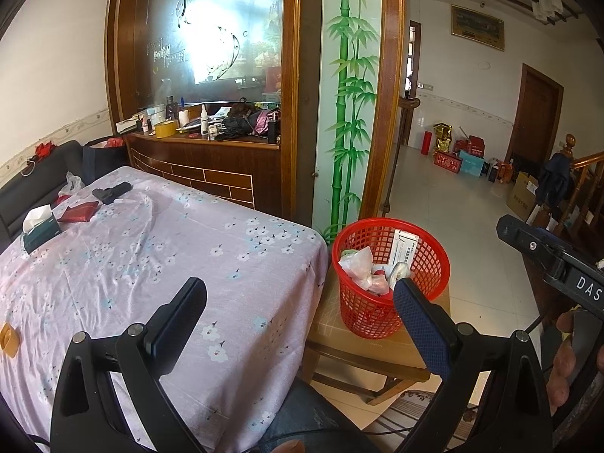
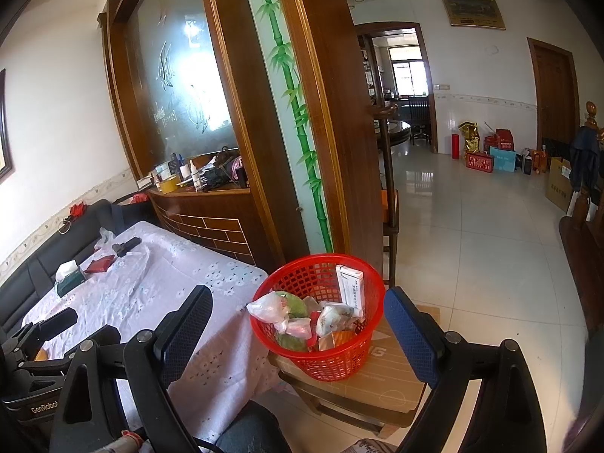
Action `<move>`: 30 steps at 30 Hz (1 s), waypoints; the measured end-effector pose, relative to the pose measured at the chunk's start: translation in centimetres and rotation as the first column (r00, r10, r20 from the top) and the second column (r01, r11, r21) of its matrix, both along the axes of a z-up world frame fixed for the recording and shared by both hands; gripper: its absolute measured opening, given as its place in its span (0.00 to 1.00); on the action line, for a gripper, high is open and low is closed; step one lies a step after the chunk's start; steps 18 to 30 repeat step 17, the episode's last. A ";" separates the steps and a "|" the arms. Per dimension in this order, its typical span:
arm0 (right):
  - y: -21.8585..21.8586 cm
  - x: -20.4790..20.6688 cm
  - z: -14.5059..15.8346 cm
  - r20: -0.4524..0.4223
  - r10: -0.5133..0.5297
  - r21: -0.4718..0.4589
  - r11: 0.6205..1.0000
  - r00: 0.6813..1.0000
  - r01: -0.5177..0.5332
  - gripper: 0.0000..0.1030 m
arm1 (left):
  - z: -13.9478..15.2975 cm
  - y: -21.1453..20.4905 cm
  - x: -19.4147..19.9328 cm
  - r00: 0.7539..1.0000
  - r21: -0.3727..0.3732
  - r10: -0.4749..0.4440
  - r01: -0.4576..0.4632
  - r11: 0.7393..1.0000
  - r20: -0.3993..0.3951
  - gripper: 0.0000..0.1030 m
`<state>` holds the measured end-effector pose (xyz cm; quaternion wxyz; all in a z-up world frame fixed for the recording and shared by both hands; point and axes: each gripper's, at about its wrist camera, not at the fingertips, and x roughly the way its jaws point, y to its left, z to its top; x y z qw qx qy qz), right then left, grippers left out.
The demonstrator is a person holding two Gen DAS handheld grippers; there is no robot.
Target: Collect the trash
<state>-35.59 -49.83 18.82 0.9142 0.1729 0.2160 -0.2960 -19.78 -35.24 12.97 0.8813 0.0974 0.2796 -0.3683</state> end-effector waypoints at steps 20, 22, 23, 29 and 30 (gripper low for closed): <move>-0.4 -0.1 -0.1 -0.003 0.002 0.003 1.000 1.000 -0.002 0.92 | -0.8 -1.0 1.4 1.000 0.002 -0.016 0.016 1.000 -0.018 0.96; -0.4 -0.1 -0.1 -0.003 0.002 0.003 1.000 1.000 -0.002 0.92 | -0.8 -1.0 1.4 1.000 0.002 -0.016 0.016 1.000 -0.018 0.96; -0.4 -0.1 -0.1 -0.003 0.002 0.003 1.000 1.000 -0.002 0.92 | -0.8 -1.0 1.4 1.000 0.002 -0.016 0.016 1.000 -0.018 0.96; -0.4 -0.1 -0.1 -0.003 0.002 0.003 1.000 1.000 -0.002 0.92 | -0.8 -1.0 1.4 1.000 0.002 -0.016 0.016 1.000 -0.018 0.96; -0.4 -0.1 -0.1 -0.003 0.002 0.003 1.000 1.000 -0.002 0.92 | -0.8 -1.0 1.4 1.000 0.002 -0.016 0.016 1.000 -0.018 0.96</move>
